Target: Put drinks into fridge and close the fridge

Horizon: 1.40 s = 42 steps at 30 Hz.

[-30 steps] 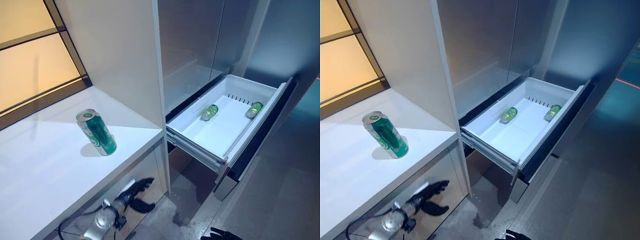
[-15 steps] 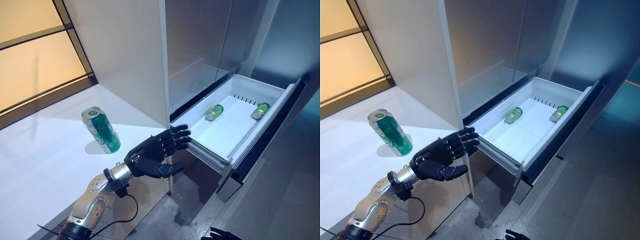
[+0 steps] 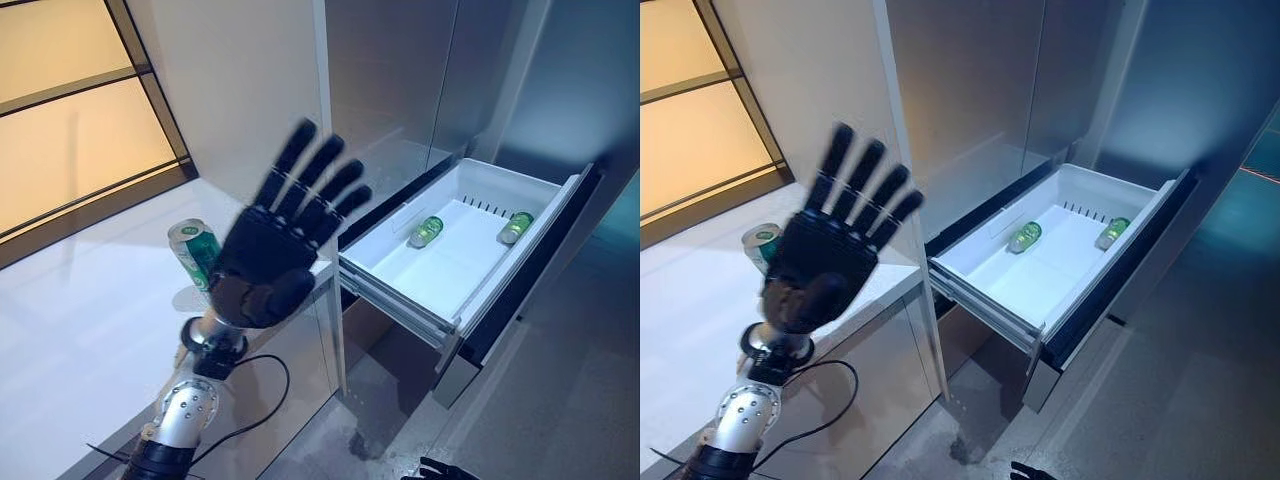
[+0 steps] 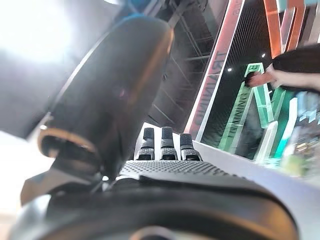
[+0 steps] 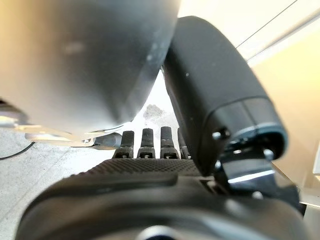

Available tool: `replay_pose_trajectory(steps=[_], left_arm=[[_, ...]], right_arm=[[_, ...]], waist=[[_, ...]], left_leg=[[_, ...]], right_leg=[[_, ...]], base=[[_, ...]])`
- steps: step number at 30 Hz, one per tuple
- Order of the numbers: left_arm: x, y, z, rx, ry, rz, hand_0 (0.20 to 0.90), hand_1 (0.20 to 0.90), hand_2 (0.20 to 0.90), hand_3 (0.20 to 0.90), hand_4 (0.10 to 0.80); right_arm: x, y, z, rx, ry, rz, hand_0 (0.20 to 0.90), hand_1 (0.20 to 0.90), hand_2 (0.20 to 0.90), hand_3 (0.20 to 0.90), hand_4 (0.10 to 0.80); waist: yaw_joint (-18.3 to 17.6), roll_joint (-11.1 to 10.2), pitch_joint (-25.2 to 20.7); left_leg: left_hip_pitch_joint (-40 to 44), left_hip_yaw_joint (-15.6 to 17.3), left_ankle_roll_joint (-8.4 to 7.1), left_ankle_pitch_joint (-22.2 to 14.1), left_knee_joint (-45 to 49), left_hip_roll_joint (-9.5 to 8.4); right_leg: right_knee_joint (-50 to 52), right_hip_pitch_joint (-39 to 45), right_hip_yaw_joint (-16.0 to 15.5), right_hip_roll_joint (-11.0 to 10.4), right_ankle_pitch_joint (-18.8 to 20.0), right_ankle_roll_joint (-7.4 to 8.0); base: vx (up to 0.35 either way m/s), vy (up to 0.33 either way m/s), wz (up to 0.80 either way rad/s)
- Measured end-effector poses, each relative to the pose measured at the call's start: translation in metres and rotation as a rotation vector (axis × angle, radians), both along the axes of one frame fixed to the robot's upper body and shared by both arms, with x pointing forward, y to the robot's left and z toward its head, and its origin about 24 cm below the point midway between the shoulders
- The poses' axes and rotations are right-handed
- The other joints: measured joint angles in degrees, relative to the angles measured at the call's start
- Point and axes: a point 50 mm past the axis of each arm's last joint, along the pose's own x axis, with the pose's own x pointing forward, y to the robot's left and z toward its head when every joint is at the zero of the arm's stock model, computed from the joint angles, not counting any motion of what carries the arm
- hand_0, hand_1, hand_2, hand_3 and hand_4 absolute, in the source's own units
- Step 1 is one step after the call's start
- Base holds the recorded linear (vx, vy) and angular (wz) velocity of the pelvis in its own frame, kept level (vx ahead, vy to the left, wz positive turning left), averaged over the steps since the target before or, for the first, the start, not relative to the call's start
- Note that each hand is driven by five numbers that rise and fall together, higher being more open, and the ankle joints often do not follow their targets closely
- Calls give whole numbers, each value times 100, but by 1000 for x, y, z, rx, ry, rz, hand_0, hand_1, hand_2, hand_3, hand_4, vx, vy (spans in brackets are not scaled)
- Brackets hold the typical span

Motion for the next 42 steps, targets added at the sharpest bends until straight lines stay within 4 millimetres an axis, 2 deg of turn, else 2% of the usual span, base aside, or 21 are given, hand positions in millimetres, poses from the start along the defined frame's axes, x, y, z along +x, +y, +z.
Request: replay_pose_trajectory(steps=[4,11,17,21,26,42], left_arm=[[-3,11,21,15,-124,169,900,900,900,900,800],[-8,40,42,85,-226,698,900,900,900,900,800],[-8,51,46,92,-204,924,900,900,900,900,800],[0,61,38,91,-118,1044,900,900,900,900,800],[13,77,15,117,72,1143,900,900,900,900,800],[31,88,-32,306,412,1104,900,900,900,900,800]], right_arm=[[-4,4,-2,2,14,1,900,900,900,900,800],[-7,8,-3,5,21,11,900,900,900,900,800],[-11,7,-4,3,40,12,900,900,900,900,800],[-13,7,-4,2,55,18,900,900,900,900,800],[-12,7,-4,5,67,22,900,900,900,900,800],[-6,7,-3,6,62,23,900,900,900,900,800]], waist=[[96,-69,-69],[165,-122,-172],[369,-127,-201],[424,-112,-245],[423,-119,-276],[314,-118,-144]], left_leg=[[0,-7,0,0,0,-3],[-87,-97,-1,0,-2,-8],[-103,-166,-3,2,22,-18],[-104,-176,-3,4,27,-21],[-107,-182,-6,2,-5,-15],[-84,-157,-5,5,17,-16]], right_leg=[[0,4,-4,-1,-1,1],[-2,-18,-91,-5,-11,5],[2,-10,-157,8,-23,1],[6,-5,-165,12,-28,4],[-1,-3,-174,3,-41,13],[9,6,-153,11,-39,4]], base=[[0,0,0],[5,-2,6],[22,-2,6],[0,0,0],[10,1,0],[6,1,0]])
